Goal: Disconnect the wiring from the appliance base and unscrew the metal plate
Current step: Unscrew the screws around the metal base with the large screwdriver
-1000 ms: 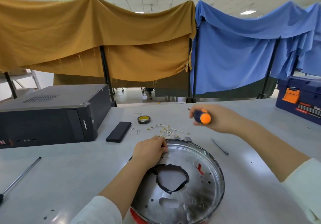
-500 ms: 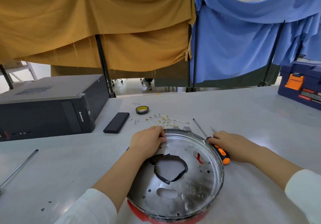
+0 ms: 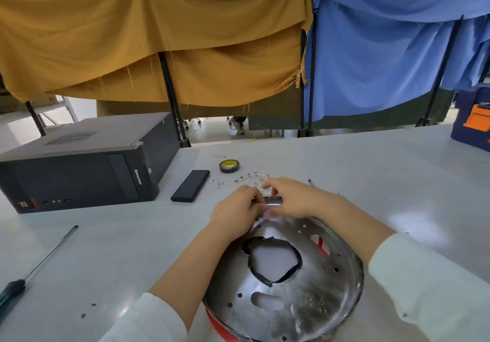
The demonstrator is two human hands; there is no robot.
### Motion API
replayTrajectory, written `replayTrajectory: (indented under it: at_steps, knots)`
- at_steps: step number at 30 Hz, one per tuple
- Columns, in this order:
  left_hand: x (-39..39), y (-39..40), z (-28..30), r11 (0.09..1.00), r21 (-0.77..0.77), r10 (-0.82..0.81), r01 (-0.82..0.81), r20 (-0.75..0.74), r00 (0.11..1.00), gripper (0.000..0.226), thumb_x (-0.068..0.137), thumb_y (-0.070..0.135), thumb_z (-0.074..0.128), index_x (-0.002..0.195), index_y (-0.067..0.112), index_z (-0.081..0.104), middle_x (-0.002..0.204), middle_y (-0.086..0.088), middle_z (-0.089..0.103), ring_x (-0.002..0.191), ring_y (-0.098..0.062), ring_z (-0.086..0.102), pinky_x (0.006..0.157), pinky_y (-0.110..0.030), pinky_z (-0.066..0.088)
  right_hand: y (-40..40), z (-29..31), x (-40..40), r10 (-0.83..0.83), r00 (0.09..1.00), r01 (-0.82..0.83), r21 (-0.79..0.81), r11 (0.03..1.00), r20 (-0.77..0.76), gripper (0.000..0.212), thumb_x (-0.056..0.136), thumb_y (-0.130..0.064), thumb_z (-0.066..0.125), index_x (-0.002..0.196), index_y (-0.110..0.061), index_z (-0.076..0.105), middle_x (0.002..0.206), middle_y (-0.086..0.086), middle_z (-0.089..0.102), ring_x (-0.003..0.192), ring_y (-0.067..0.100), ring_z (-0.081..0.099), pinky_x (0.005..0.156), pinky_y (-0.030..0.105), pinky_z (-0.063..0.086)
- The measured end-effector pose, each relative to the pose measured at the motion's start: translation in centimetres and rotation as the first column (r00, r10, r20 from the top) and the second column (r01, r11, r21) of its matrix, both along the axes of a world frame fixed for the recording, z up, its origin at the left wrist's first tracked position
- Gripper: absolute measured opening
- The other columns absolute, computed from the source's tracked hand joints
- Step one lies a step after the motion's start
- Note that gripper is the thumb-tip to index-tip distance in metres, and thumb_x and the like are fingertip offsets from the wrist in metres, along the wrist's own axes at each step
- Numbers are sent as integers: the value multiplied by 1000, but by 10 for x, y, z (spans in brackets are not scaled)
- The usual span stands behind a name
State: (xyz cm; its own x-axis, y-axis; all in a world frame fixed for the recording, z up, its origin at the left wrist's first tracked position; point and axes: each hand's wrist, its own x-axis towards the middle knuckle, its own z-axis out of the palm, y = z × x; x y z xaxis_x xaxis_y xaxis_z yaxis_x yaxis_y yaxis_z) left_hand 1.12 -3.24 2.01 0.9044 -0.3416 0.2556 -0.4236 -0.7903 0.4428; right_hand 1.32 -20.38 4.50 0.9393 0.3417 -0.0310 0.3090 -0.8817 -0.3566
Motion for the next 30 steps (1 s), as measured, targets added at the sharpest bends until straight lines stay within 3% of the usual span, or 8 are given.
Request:
replayTrajectory:
  at_steps: [4, 7, 9, 12, 15, 22, 27, 30]
  knots:
    - [5, 1, 9, 916, -392, 21, -80, -152, 988, 10, 90, 31, 59, 80, 29, 58, 89, 10, 63, 75, -3, 59, 68, -20, 45, 3, -12, 12, -28, 988, 43, 95, 995, -154, 32, 78, -46, 71, 102, -28, 60, 94, -6, 65, 88, 14, 61, 73, 28, 46]
    - [19, 21, 26, 481, -819, -120, -313, -415, 902, 11, 93, 21, 57, 90, 12, 63, 89, -3, 69, 72, -12, 68, 66, -24, 56, 2, -17, 16, -20, 995, 26, 68, 997, -101, 26, 77, -47, 70, 92, -30, 56, 91, -7, 62, 82, 12, 58, 65, 26, 42]
    - [38, 43, 33, 296, -854, -121, -428, -478, 870, 14, 94, 17, 56, 92, 4, 61, 81, -6, 67, 60, -13, 67, 57, -24, 56, 2, -20, 18, -25, 996, 30, 54, 998, -83, 27, 78, -49, 69, 89, -31, 53, 92, -7, 59, 85, 15, 57, 72, 30, 45]
    - [67, 72, 18, 605, -635, 245, -480, -426, 871, 16, 91, 19, 61, 79, 9, 63, 67, -7, 58, 41, -6, 55, 50, -20, 50, 0, -22, 19, -21, 996, 25, 49, 998, -83, 27, 78, -53, 67, 89, -33, 52, 90, -11, 55, 86, 14, 56, 77, 33, 47]
    - [89, 81, -8, 782, -398, 358, -480, -345, 868, 11, 88, 16, 63, 83, 7, 67, 71, -7, 61, 52, -13, 55, 62, -27, 52, -1, -24, 19, -31, 995, 36, 60, 998, -91, 42, 78, -55, 65, 111, -31, 55, 104, -12, 54, 97, 16, 54, 83, 34, 46]
    - [126, 52, -22, 926, -226, 269, -302, -167, 949, 9, 84, 14, 67, 78, 16, 61, 68, -1, 67, 52, -7, 61, 48, -15, 47, -1, -27, 19, -37, 994, 45, 83, 996, -99, 53, 81, -55, 63, 125, -29, 51, 130, -3, 54, 108, 19, 52, 71, 28, 36]
    - [138, 50, -34, 958, -91, 275, -272, 19, 961, 4, 86, 22, 65, 85, 18, 63, 87, 4, 59, 81, -13, 54, 68, -24, 39, 0, -25, 18, -66, 991, 75, 74, 994, -120, 59, 81, -57, 62, 131, -31, 47, 134, -5, 50, 116, 18, 49, 76, 27, 34]
    - [143, 52, -46, 959, -55, 280, -278, 35, 959, 4, 86, 21, 65, 87, 18, 69, 93, -1, 64, 94, -19, 52, 76, -26, 38, 0, -26, 19, -65, 990, 74, 71, 995, -123, 53, 80, -58, 62, 125, -34, 50, 124, -8, 54, 99, 14, 48, 72, 28, 36]
